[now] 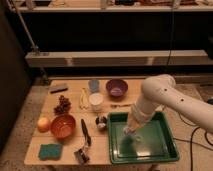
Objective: Wipe tray with towel
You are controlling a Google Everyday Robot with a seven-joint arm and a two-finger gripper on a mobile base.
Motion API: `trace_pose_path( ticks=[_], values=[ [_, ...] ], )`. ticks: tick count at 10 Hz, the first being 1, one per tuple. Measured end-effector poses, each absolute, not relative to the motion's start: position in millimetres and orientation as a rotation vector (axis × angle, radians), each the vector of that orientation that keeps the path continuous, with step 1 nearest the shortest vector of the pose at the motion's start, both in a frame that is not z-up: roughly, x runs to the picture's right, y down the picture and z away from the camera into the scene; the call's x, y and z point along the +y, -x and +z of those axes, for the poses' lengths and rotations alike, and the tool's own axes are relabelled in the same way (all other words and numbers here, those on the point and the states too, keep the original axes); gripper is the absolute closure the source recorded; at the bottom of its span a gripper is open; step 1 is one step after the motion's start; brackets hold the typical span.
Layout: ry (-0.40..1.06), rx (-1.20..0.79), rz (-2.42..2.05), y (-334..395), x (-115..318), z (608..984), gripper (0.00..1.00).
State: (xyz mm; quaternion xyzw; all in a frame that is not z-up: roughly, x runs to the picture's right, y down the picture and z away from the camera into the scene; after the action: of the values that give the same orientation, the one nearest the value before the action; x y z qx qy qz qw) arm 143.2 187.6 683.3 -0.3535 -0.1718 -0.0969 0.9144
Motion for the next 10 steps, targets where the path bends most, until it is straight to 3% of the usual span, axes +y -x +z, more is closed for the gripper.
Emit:
trace_pose_path(
  ticks=[5,10],
  values=[
    [0.784,-0.316,-0.187,-163,236,700,1.00],
    [0.838,-0.315,-0.280,-151,234,669,1.00]
  ],
)
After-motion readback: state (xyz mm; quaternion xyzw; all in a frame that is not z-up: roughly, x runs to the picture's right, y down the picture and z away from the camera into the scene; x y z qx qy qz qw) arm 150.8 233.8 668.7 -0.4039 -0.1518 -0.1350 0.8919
